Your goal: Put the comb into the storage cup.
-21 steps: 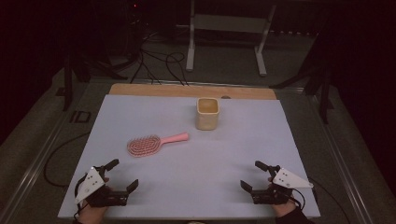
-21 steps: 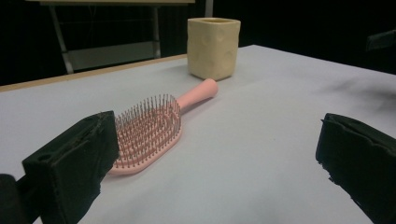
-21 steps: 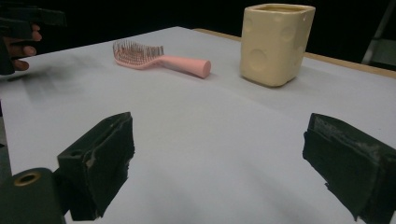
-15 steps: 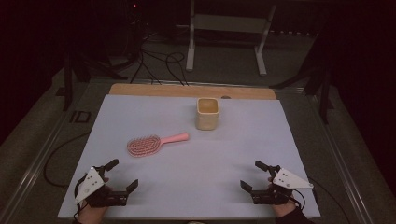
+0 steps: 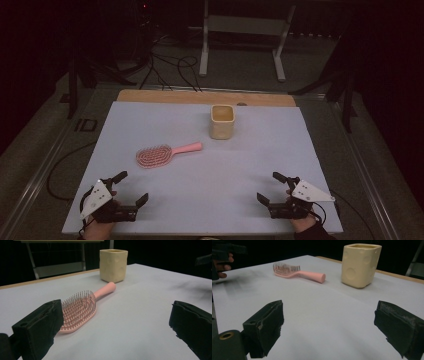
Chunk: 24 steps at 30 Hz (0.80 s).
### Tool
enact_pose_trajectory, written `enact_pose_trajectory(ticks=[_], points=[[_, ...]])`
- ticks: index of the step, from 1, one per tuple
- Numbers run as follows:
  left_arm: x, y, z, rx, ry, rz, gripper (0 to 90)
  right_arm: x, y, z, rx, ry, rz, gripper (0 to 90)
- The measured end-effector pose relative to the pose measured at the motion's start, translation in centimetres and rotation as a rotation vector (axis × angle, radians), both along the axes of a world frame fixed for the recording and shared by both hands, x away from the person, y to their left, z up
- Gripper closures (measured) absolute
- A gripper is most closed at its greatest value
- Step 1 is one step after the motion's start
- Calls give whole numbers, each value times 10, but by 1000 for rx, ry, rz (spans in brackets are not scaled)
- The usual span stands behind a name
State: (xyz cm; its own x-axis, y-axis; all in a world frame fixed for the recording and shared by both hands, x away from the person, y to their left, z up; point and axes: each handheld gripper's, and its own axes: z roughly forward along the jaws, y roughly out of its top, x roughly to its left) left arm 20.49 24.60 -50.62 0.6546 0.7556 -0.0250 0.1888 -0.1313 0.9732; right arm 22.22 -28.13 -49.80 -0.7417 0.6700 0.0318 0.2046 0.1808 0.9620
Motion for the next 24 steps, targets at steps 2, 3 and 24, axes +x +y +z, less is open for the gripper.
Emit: enact_pose_trajectory(ticks=[2,3,24], points=[[0,0,1,-8,1,-3,2,0,-1,1,7,-5,-1,87],[0,-1,1,-6,6,-8,2,-1,-1,1,2,-6,-5,87],[6,-10,36,1,-1,-48,2,-4,-1,6,10,-40,-29,88]])
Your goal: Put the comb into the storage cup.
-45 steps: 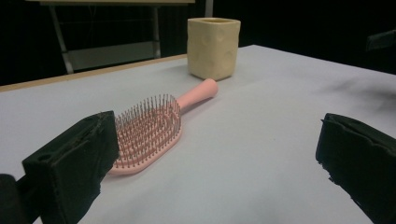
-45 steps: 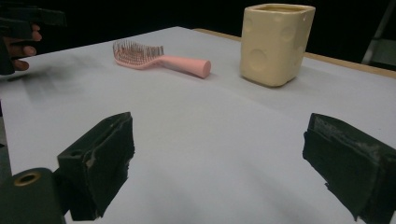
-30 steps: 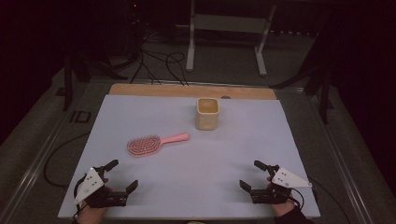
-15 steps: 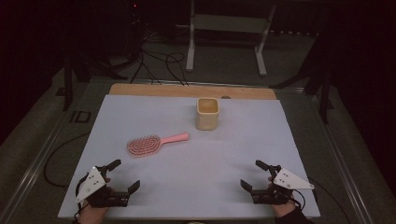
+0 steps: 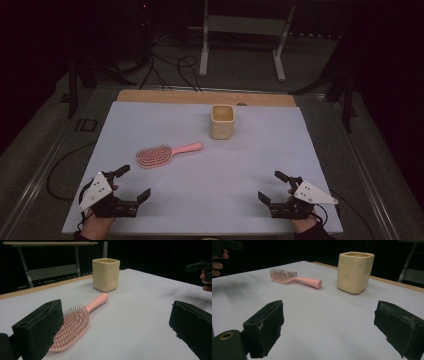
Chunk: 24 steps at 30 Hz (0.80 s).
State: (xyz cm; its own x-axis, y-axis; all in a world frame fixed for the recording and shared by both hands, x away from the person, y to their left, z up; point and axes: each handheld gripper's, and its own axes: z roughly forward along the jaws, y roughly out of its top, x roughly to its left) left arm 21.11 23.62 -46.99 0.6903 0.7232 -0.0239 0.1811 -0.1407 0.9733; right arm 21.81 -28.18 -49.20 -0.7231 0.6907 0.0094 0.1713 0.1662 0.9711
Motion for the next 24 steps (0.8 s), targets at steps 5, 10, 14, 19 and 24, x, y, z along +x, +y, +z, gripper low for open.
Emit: enact_pose_trajectory(ticks=[5,10,14,19,24], points=[[7,-4,10,18,13,-17,2,-1,1,1,-3,-7,5,88],[14,-9,20,18,13,-27,2,-1,0,1,-1,-6,2,88],[21,-13,28,23,21,-39,2,-2,0,1,-1,-7,2,88],[30,-20,33,30,27,-47,2,-2,0,1,0,-6,3,88],[39,-26,42,36,49,-66,2,-2,0,1,7,-5,1,88]])
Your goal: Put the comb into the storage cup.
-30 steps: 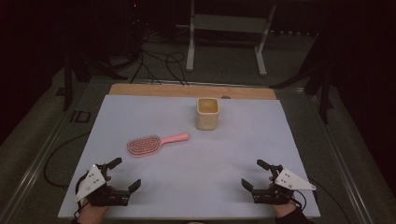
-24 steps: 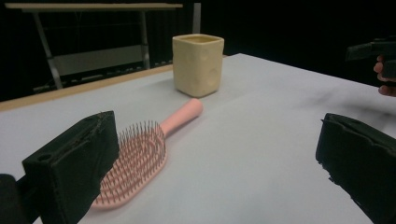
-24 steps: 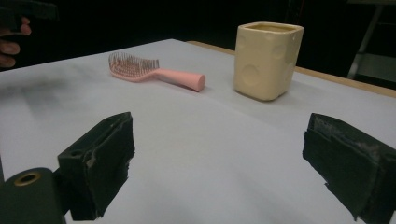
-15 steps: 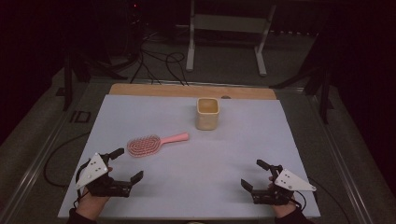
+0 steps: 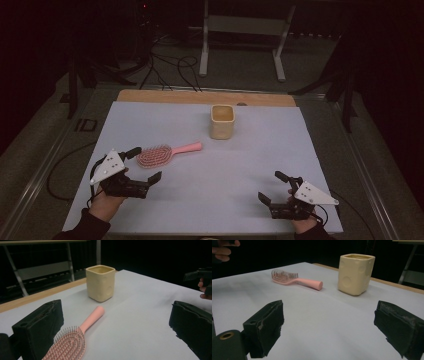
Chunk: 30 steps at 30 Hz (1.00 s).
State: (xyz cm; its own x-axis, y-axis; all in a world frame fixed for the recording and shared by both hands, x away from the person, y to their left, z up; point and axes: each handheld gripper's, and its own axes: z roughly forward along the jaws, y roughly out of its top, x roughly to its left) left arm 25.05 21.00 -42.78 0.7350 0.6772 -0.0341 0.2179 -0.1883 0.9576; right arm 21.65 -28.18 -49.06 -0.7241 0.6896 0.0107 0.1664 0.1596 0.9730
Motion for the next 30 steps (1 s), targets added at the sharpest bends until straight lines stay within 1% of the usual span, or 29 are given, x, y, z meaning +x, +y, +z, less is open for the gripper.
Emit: enact_pose_trajectory(ticks=[9,13,16,17,20,26,30], points=[[14,-9,9,5,16,-1,2,0,0,0,1,0,2,88],[22,-13,12,7,38,-2,2,1,0,0,4,1,4,88],[25,-16,15,8,36,-5,2,0,0,0,3,0,2,88],[29,-18,18,8,38,-7,2,0,0,0,3,1,2,88],[34,-21,21,-1,42,-12,2,0,0,0,3,2,2,88],[46,-28,26,-1,63,6,2,0,0,0,10,5,5,89],[54,-34,28,14,73,12,2,0,-1,0,16,5,6,89]])
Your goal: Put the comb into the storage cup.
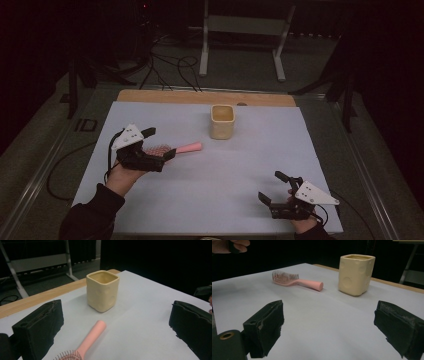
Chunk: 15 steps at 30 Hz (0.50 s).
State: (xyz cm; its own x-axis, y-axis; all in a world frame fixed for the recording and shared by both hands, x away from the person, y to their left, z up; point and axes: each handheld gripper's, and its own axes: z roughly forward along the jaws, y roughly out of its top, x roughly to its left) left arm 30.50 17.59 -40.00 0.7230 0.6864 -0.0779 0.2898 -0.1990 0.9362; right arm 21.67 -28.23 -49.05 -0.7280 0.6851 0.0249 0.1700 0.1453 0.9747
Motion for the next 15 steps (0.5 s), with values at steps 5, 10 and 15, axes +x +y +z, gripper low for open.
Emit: enact_pose_trajectory(ticks=[5,10,15], points=[[8,-8,1,12,6,-7,3,0,0,0,1,1,2,91],[20,-22,1,21,25,-18,3,-1,0,1,-4,-1,5,91],[29,-34,-1,33,37,-35,5,-1,1,0,2,3,9,91]])
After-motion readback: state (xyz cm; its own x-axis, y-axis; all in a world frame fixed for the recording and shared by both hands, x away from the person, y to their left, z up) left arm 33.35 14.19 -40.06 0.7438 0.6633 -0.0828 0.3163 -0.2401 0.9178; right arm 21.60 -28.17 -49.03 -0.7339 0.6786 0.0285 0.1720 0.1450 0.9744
